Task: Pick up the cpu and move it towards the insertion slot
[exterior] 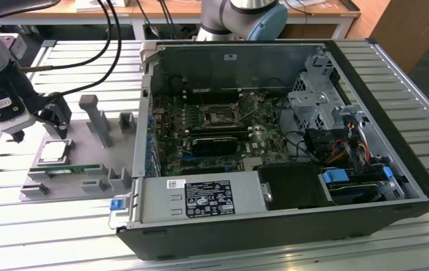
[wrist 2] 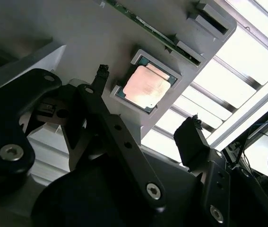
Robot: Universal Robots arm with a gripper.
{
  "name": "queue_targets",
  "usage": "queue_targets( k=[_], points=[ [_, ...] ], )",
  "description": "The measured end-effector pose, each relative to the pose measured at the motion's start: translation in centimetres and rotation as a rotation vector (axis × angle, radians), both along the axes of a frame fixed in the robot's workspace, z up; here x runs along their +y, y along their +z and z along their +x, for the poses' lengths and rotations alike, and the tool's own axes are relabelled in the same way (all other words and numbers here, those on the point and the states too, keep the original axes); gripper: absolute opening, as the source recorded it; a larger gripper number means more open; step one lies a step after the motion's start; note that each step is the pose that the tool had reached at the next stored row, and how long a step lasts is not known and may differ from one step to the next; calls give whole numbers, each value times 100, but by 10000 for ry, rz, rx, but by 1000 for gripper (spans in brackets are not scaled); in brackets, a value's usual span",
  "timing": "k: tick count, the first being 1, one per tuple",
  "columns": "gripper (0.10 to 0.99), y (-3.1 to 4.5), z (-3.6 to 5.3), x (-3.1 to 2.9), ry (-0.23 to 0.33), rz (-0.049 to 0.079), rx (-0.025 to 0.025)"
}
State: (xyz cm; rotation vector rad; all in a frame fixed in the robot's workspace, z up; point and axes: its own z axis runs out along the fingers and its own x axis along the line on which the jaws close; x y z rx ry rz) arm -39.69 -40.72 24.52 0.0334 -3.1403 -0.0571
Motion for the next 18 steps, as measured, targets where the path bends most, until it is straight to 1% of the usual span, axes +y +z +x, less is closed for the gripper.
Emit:
queue_targets(
  k=[9, 14, 18],
  points=[
    [835, -144, -25, 23, 33, 0, -2],
    [835, -234, -51, 32, 58, 0, -16],
    [835, -307, -56, 56, 61, -1, -15]
  ],
)
